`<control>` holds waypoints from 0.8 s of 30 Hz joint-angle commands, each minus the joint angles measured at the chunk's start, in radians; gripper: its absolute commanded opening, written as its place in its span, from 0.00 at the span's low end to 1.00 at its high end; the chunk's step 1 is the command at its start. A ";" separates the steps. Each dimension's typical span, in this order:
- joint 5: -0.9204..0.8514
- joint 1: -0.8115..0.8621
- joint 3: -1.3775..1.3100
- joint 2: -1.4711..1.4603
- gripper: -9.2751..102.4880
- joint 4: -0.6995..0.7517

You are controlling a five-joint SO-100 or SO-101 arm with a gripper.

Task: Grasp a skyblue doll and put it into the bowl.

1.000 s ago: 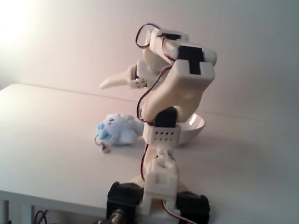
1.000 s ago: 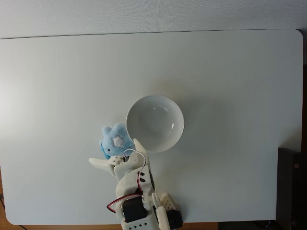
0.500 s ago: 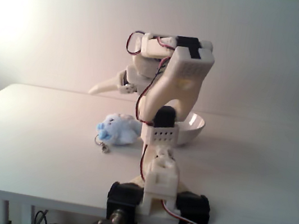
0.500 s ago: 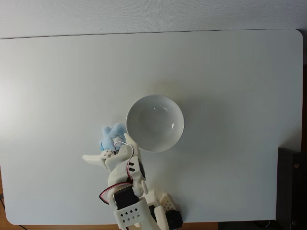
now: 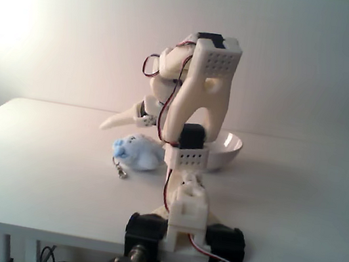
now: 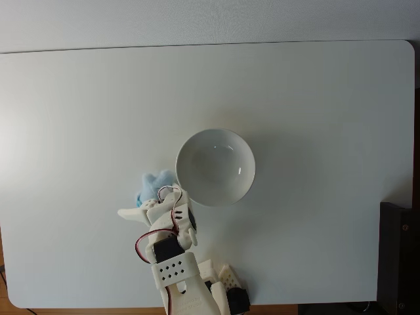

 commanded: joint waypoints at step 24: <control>-0.003 0.008 -0.002 -0.192 0.72 -0.008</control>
